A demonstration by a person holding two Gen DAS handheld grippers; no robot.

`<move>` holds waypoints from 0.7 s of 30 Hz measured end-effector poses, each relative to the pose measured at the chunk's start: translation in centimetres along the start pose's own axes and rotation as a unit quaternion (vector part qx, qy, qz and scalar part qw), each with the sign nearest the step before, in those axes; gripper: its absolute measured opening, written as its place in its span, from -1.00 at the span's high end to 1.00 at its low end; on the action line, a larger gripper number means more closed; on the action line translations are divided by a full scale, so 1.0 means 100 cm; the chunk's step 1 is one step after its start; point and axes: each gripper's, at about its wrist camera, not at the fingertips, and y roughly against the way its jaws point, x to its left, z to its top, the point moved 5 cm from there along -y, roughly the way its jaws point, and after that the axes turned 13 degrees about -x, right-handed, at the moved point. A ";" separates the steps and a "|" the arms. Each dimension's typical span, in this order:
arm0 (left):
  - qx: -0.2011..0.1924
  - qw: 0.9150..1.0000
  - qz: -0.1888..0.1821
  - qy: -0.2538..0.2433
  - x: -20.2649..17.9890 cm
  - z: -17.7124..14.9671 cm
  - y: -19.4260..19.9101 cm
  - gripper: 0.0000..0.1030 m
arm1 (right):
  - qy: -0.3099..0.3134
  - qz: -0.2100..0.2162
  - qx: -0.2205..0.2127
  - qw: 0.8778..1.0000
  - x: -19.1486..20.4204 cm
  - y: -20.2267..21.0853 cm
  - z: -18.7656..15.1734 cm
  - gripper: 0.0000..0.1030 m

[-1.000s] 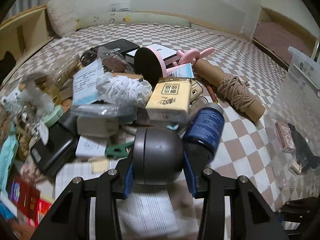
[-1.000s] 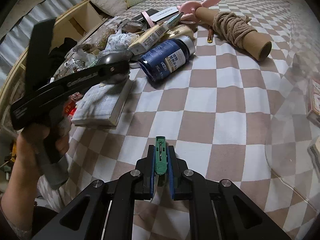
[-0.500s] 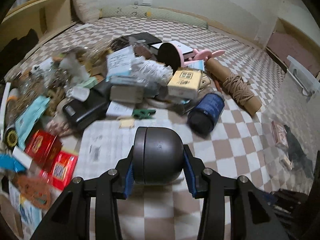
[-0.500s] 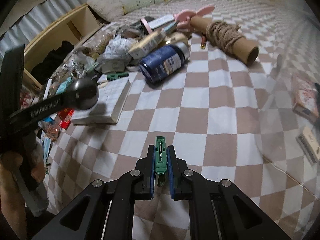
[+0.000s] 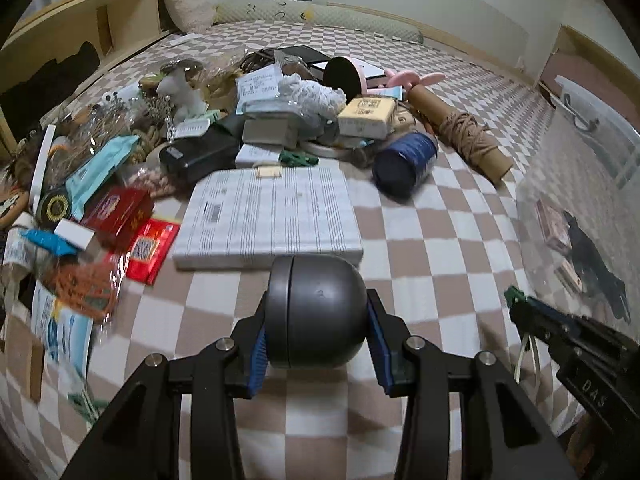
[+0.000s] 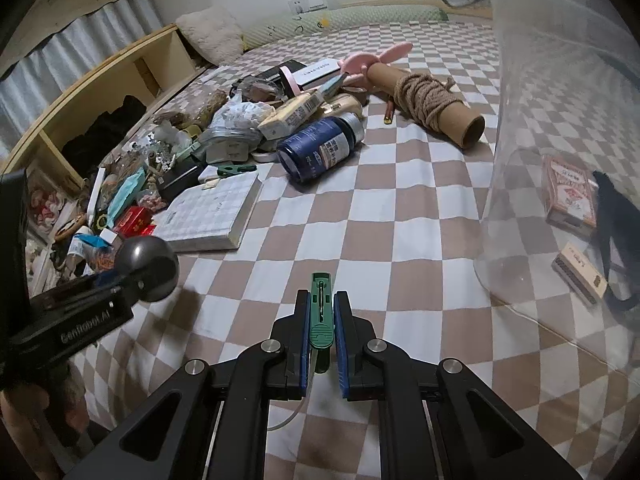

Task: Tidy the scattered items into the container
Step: 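Carry the green clip and black ball toward the clear container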

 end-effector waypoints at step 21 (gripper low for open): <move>-0.102 0.994 -0.040 -0.013 -0.040 0.065 0.086 0.19 | 0.041 -0.003 -0.102 0.994 0.010 0.080 0.073 0.77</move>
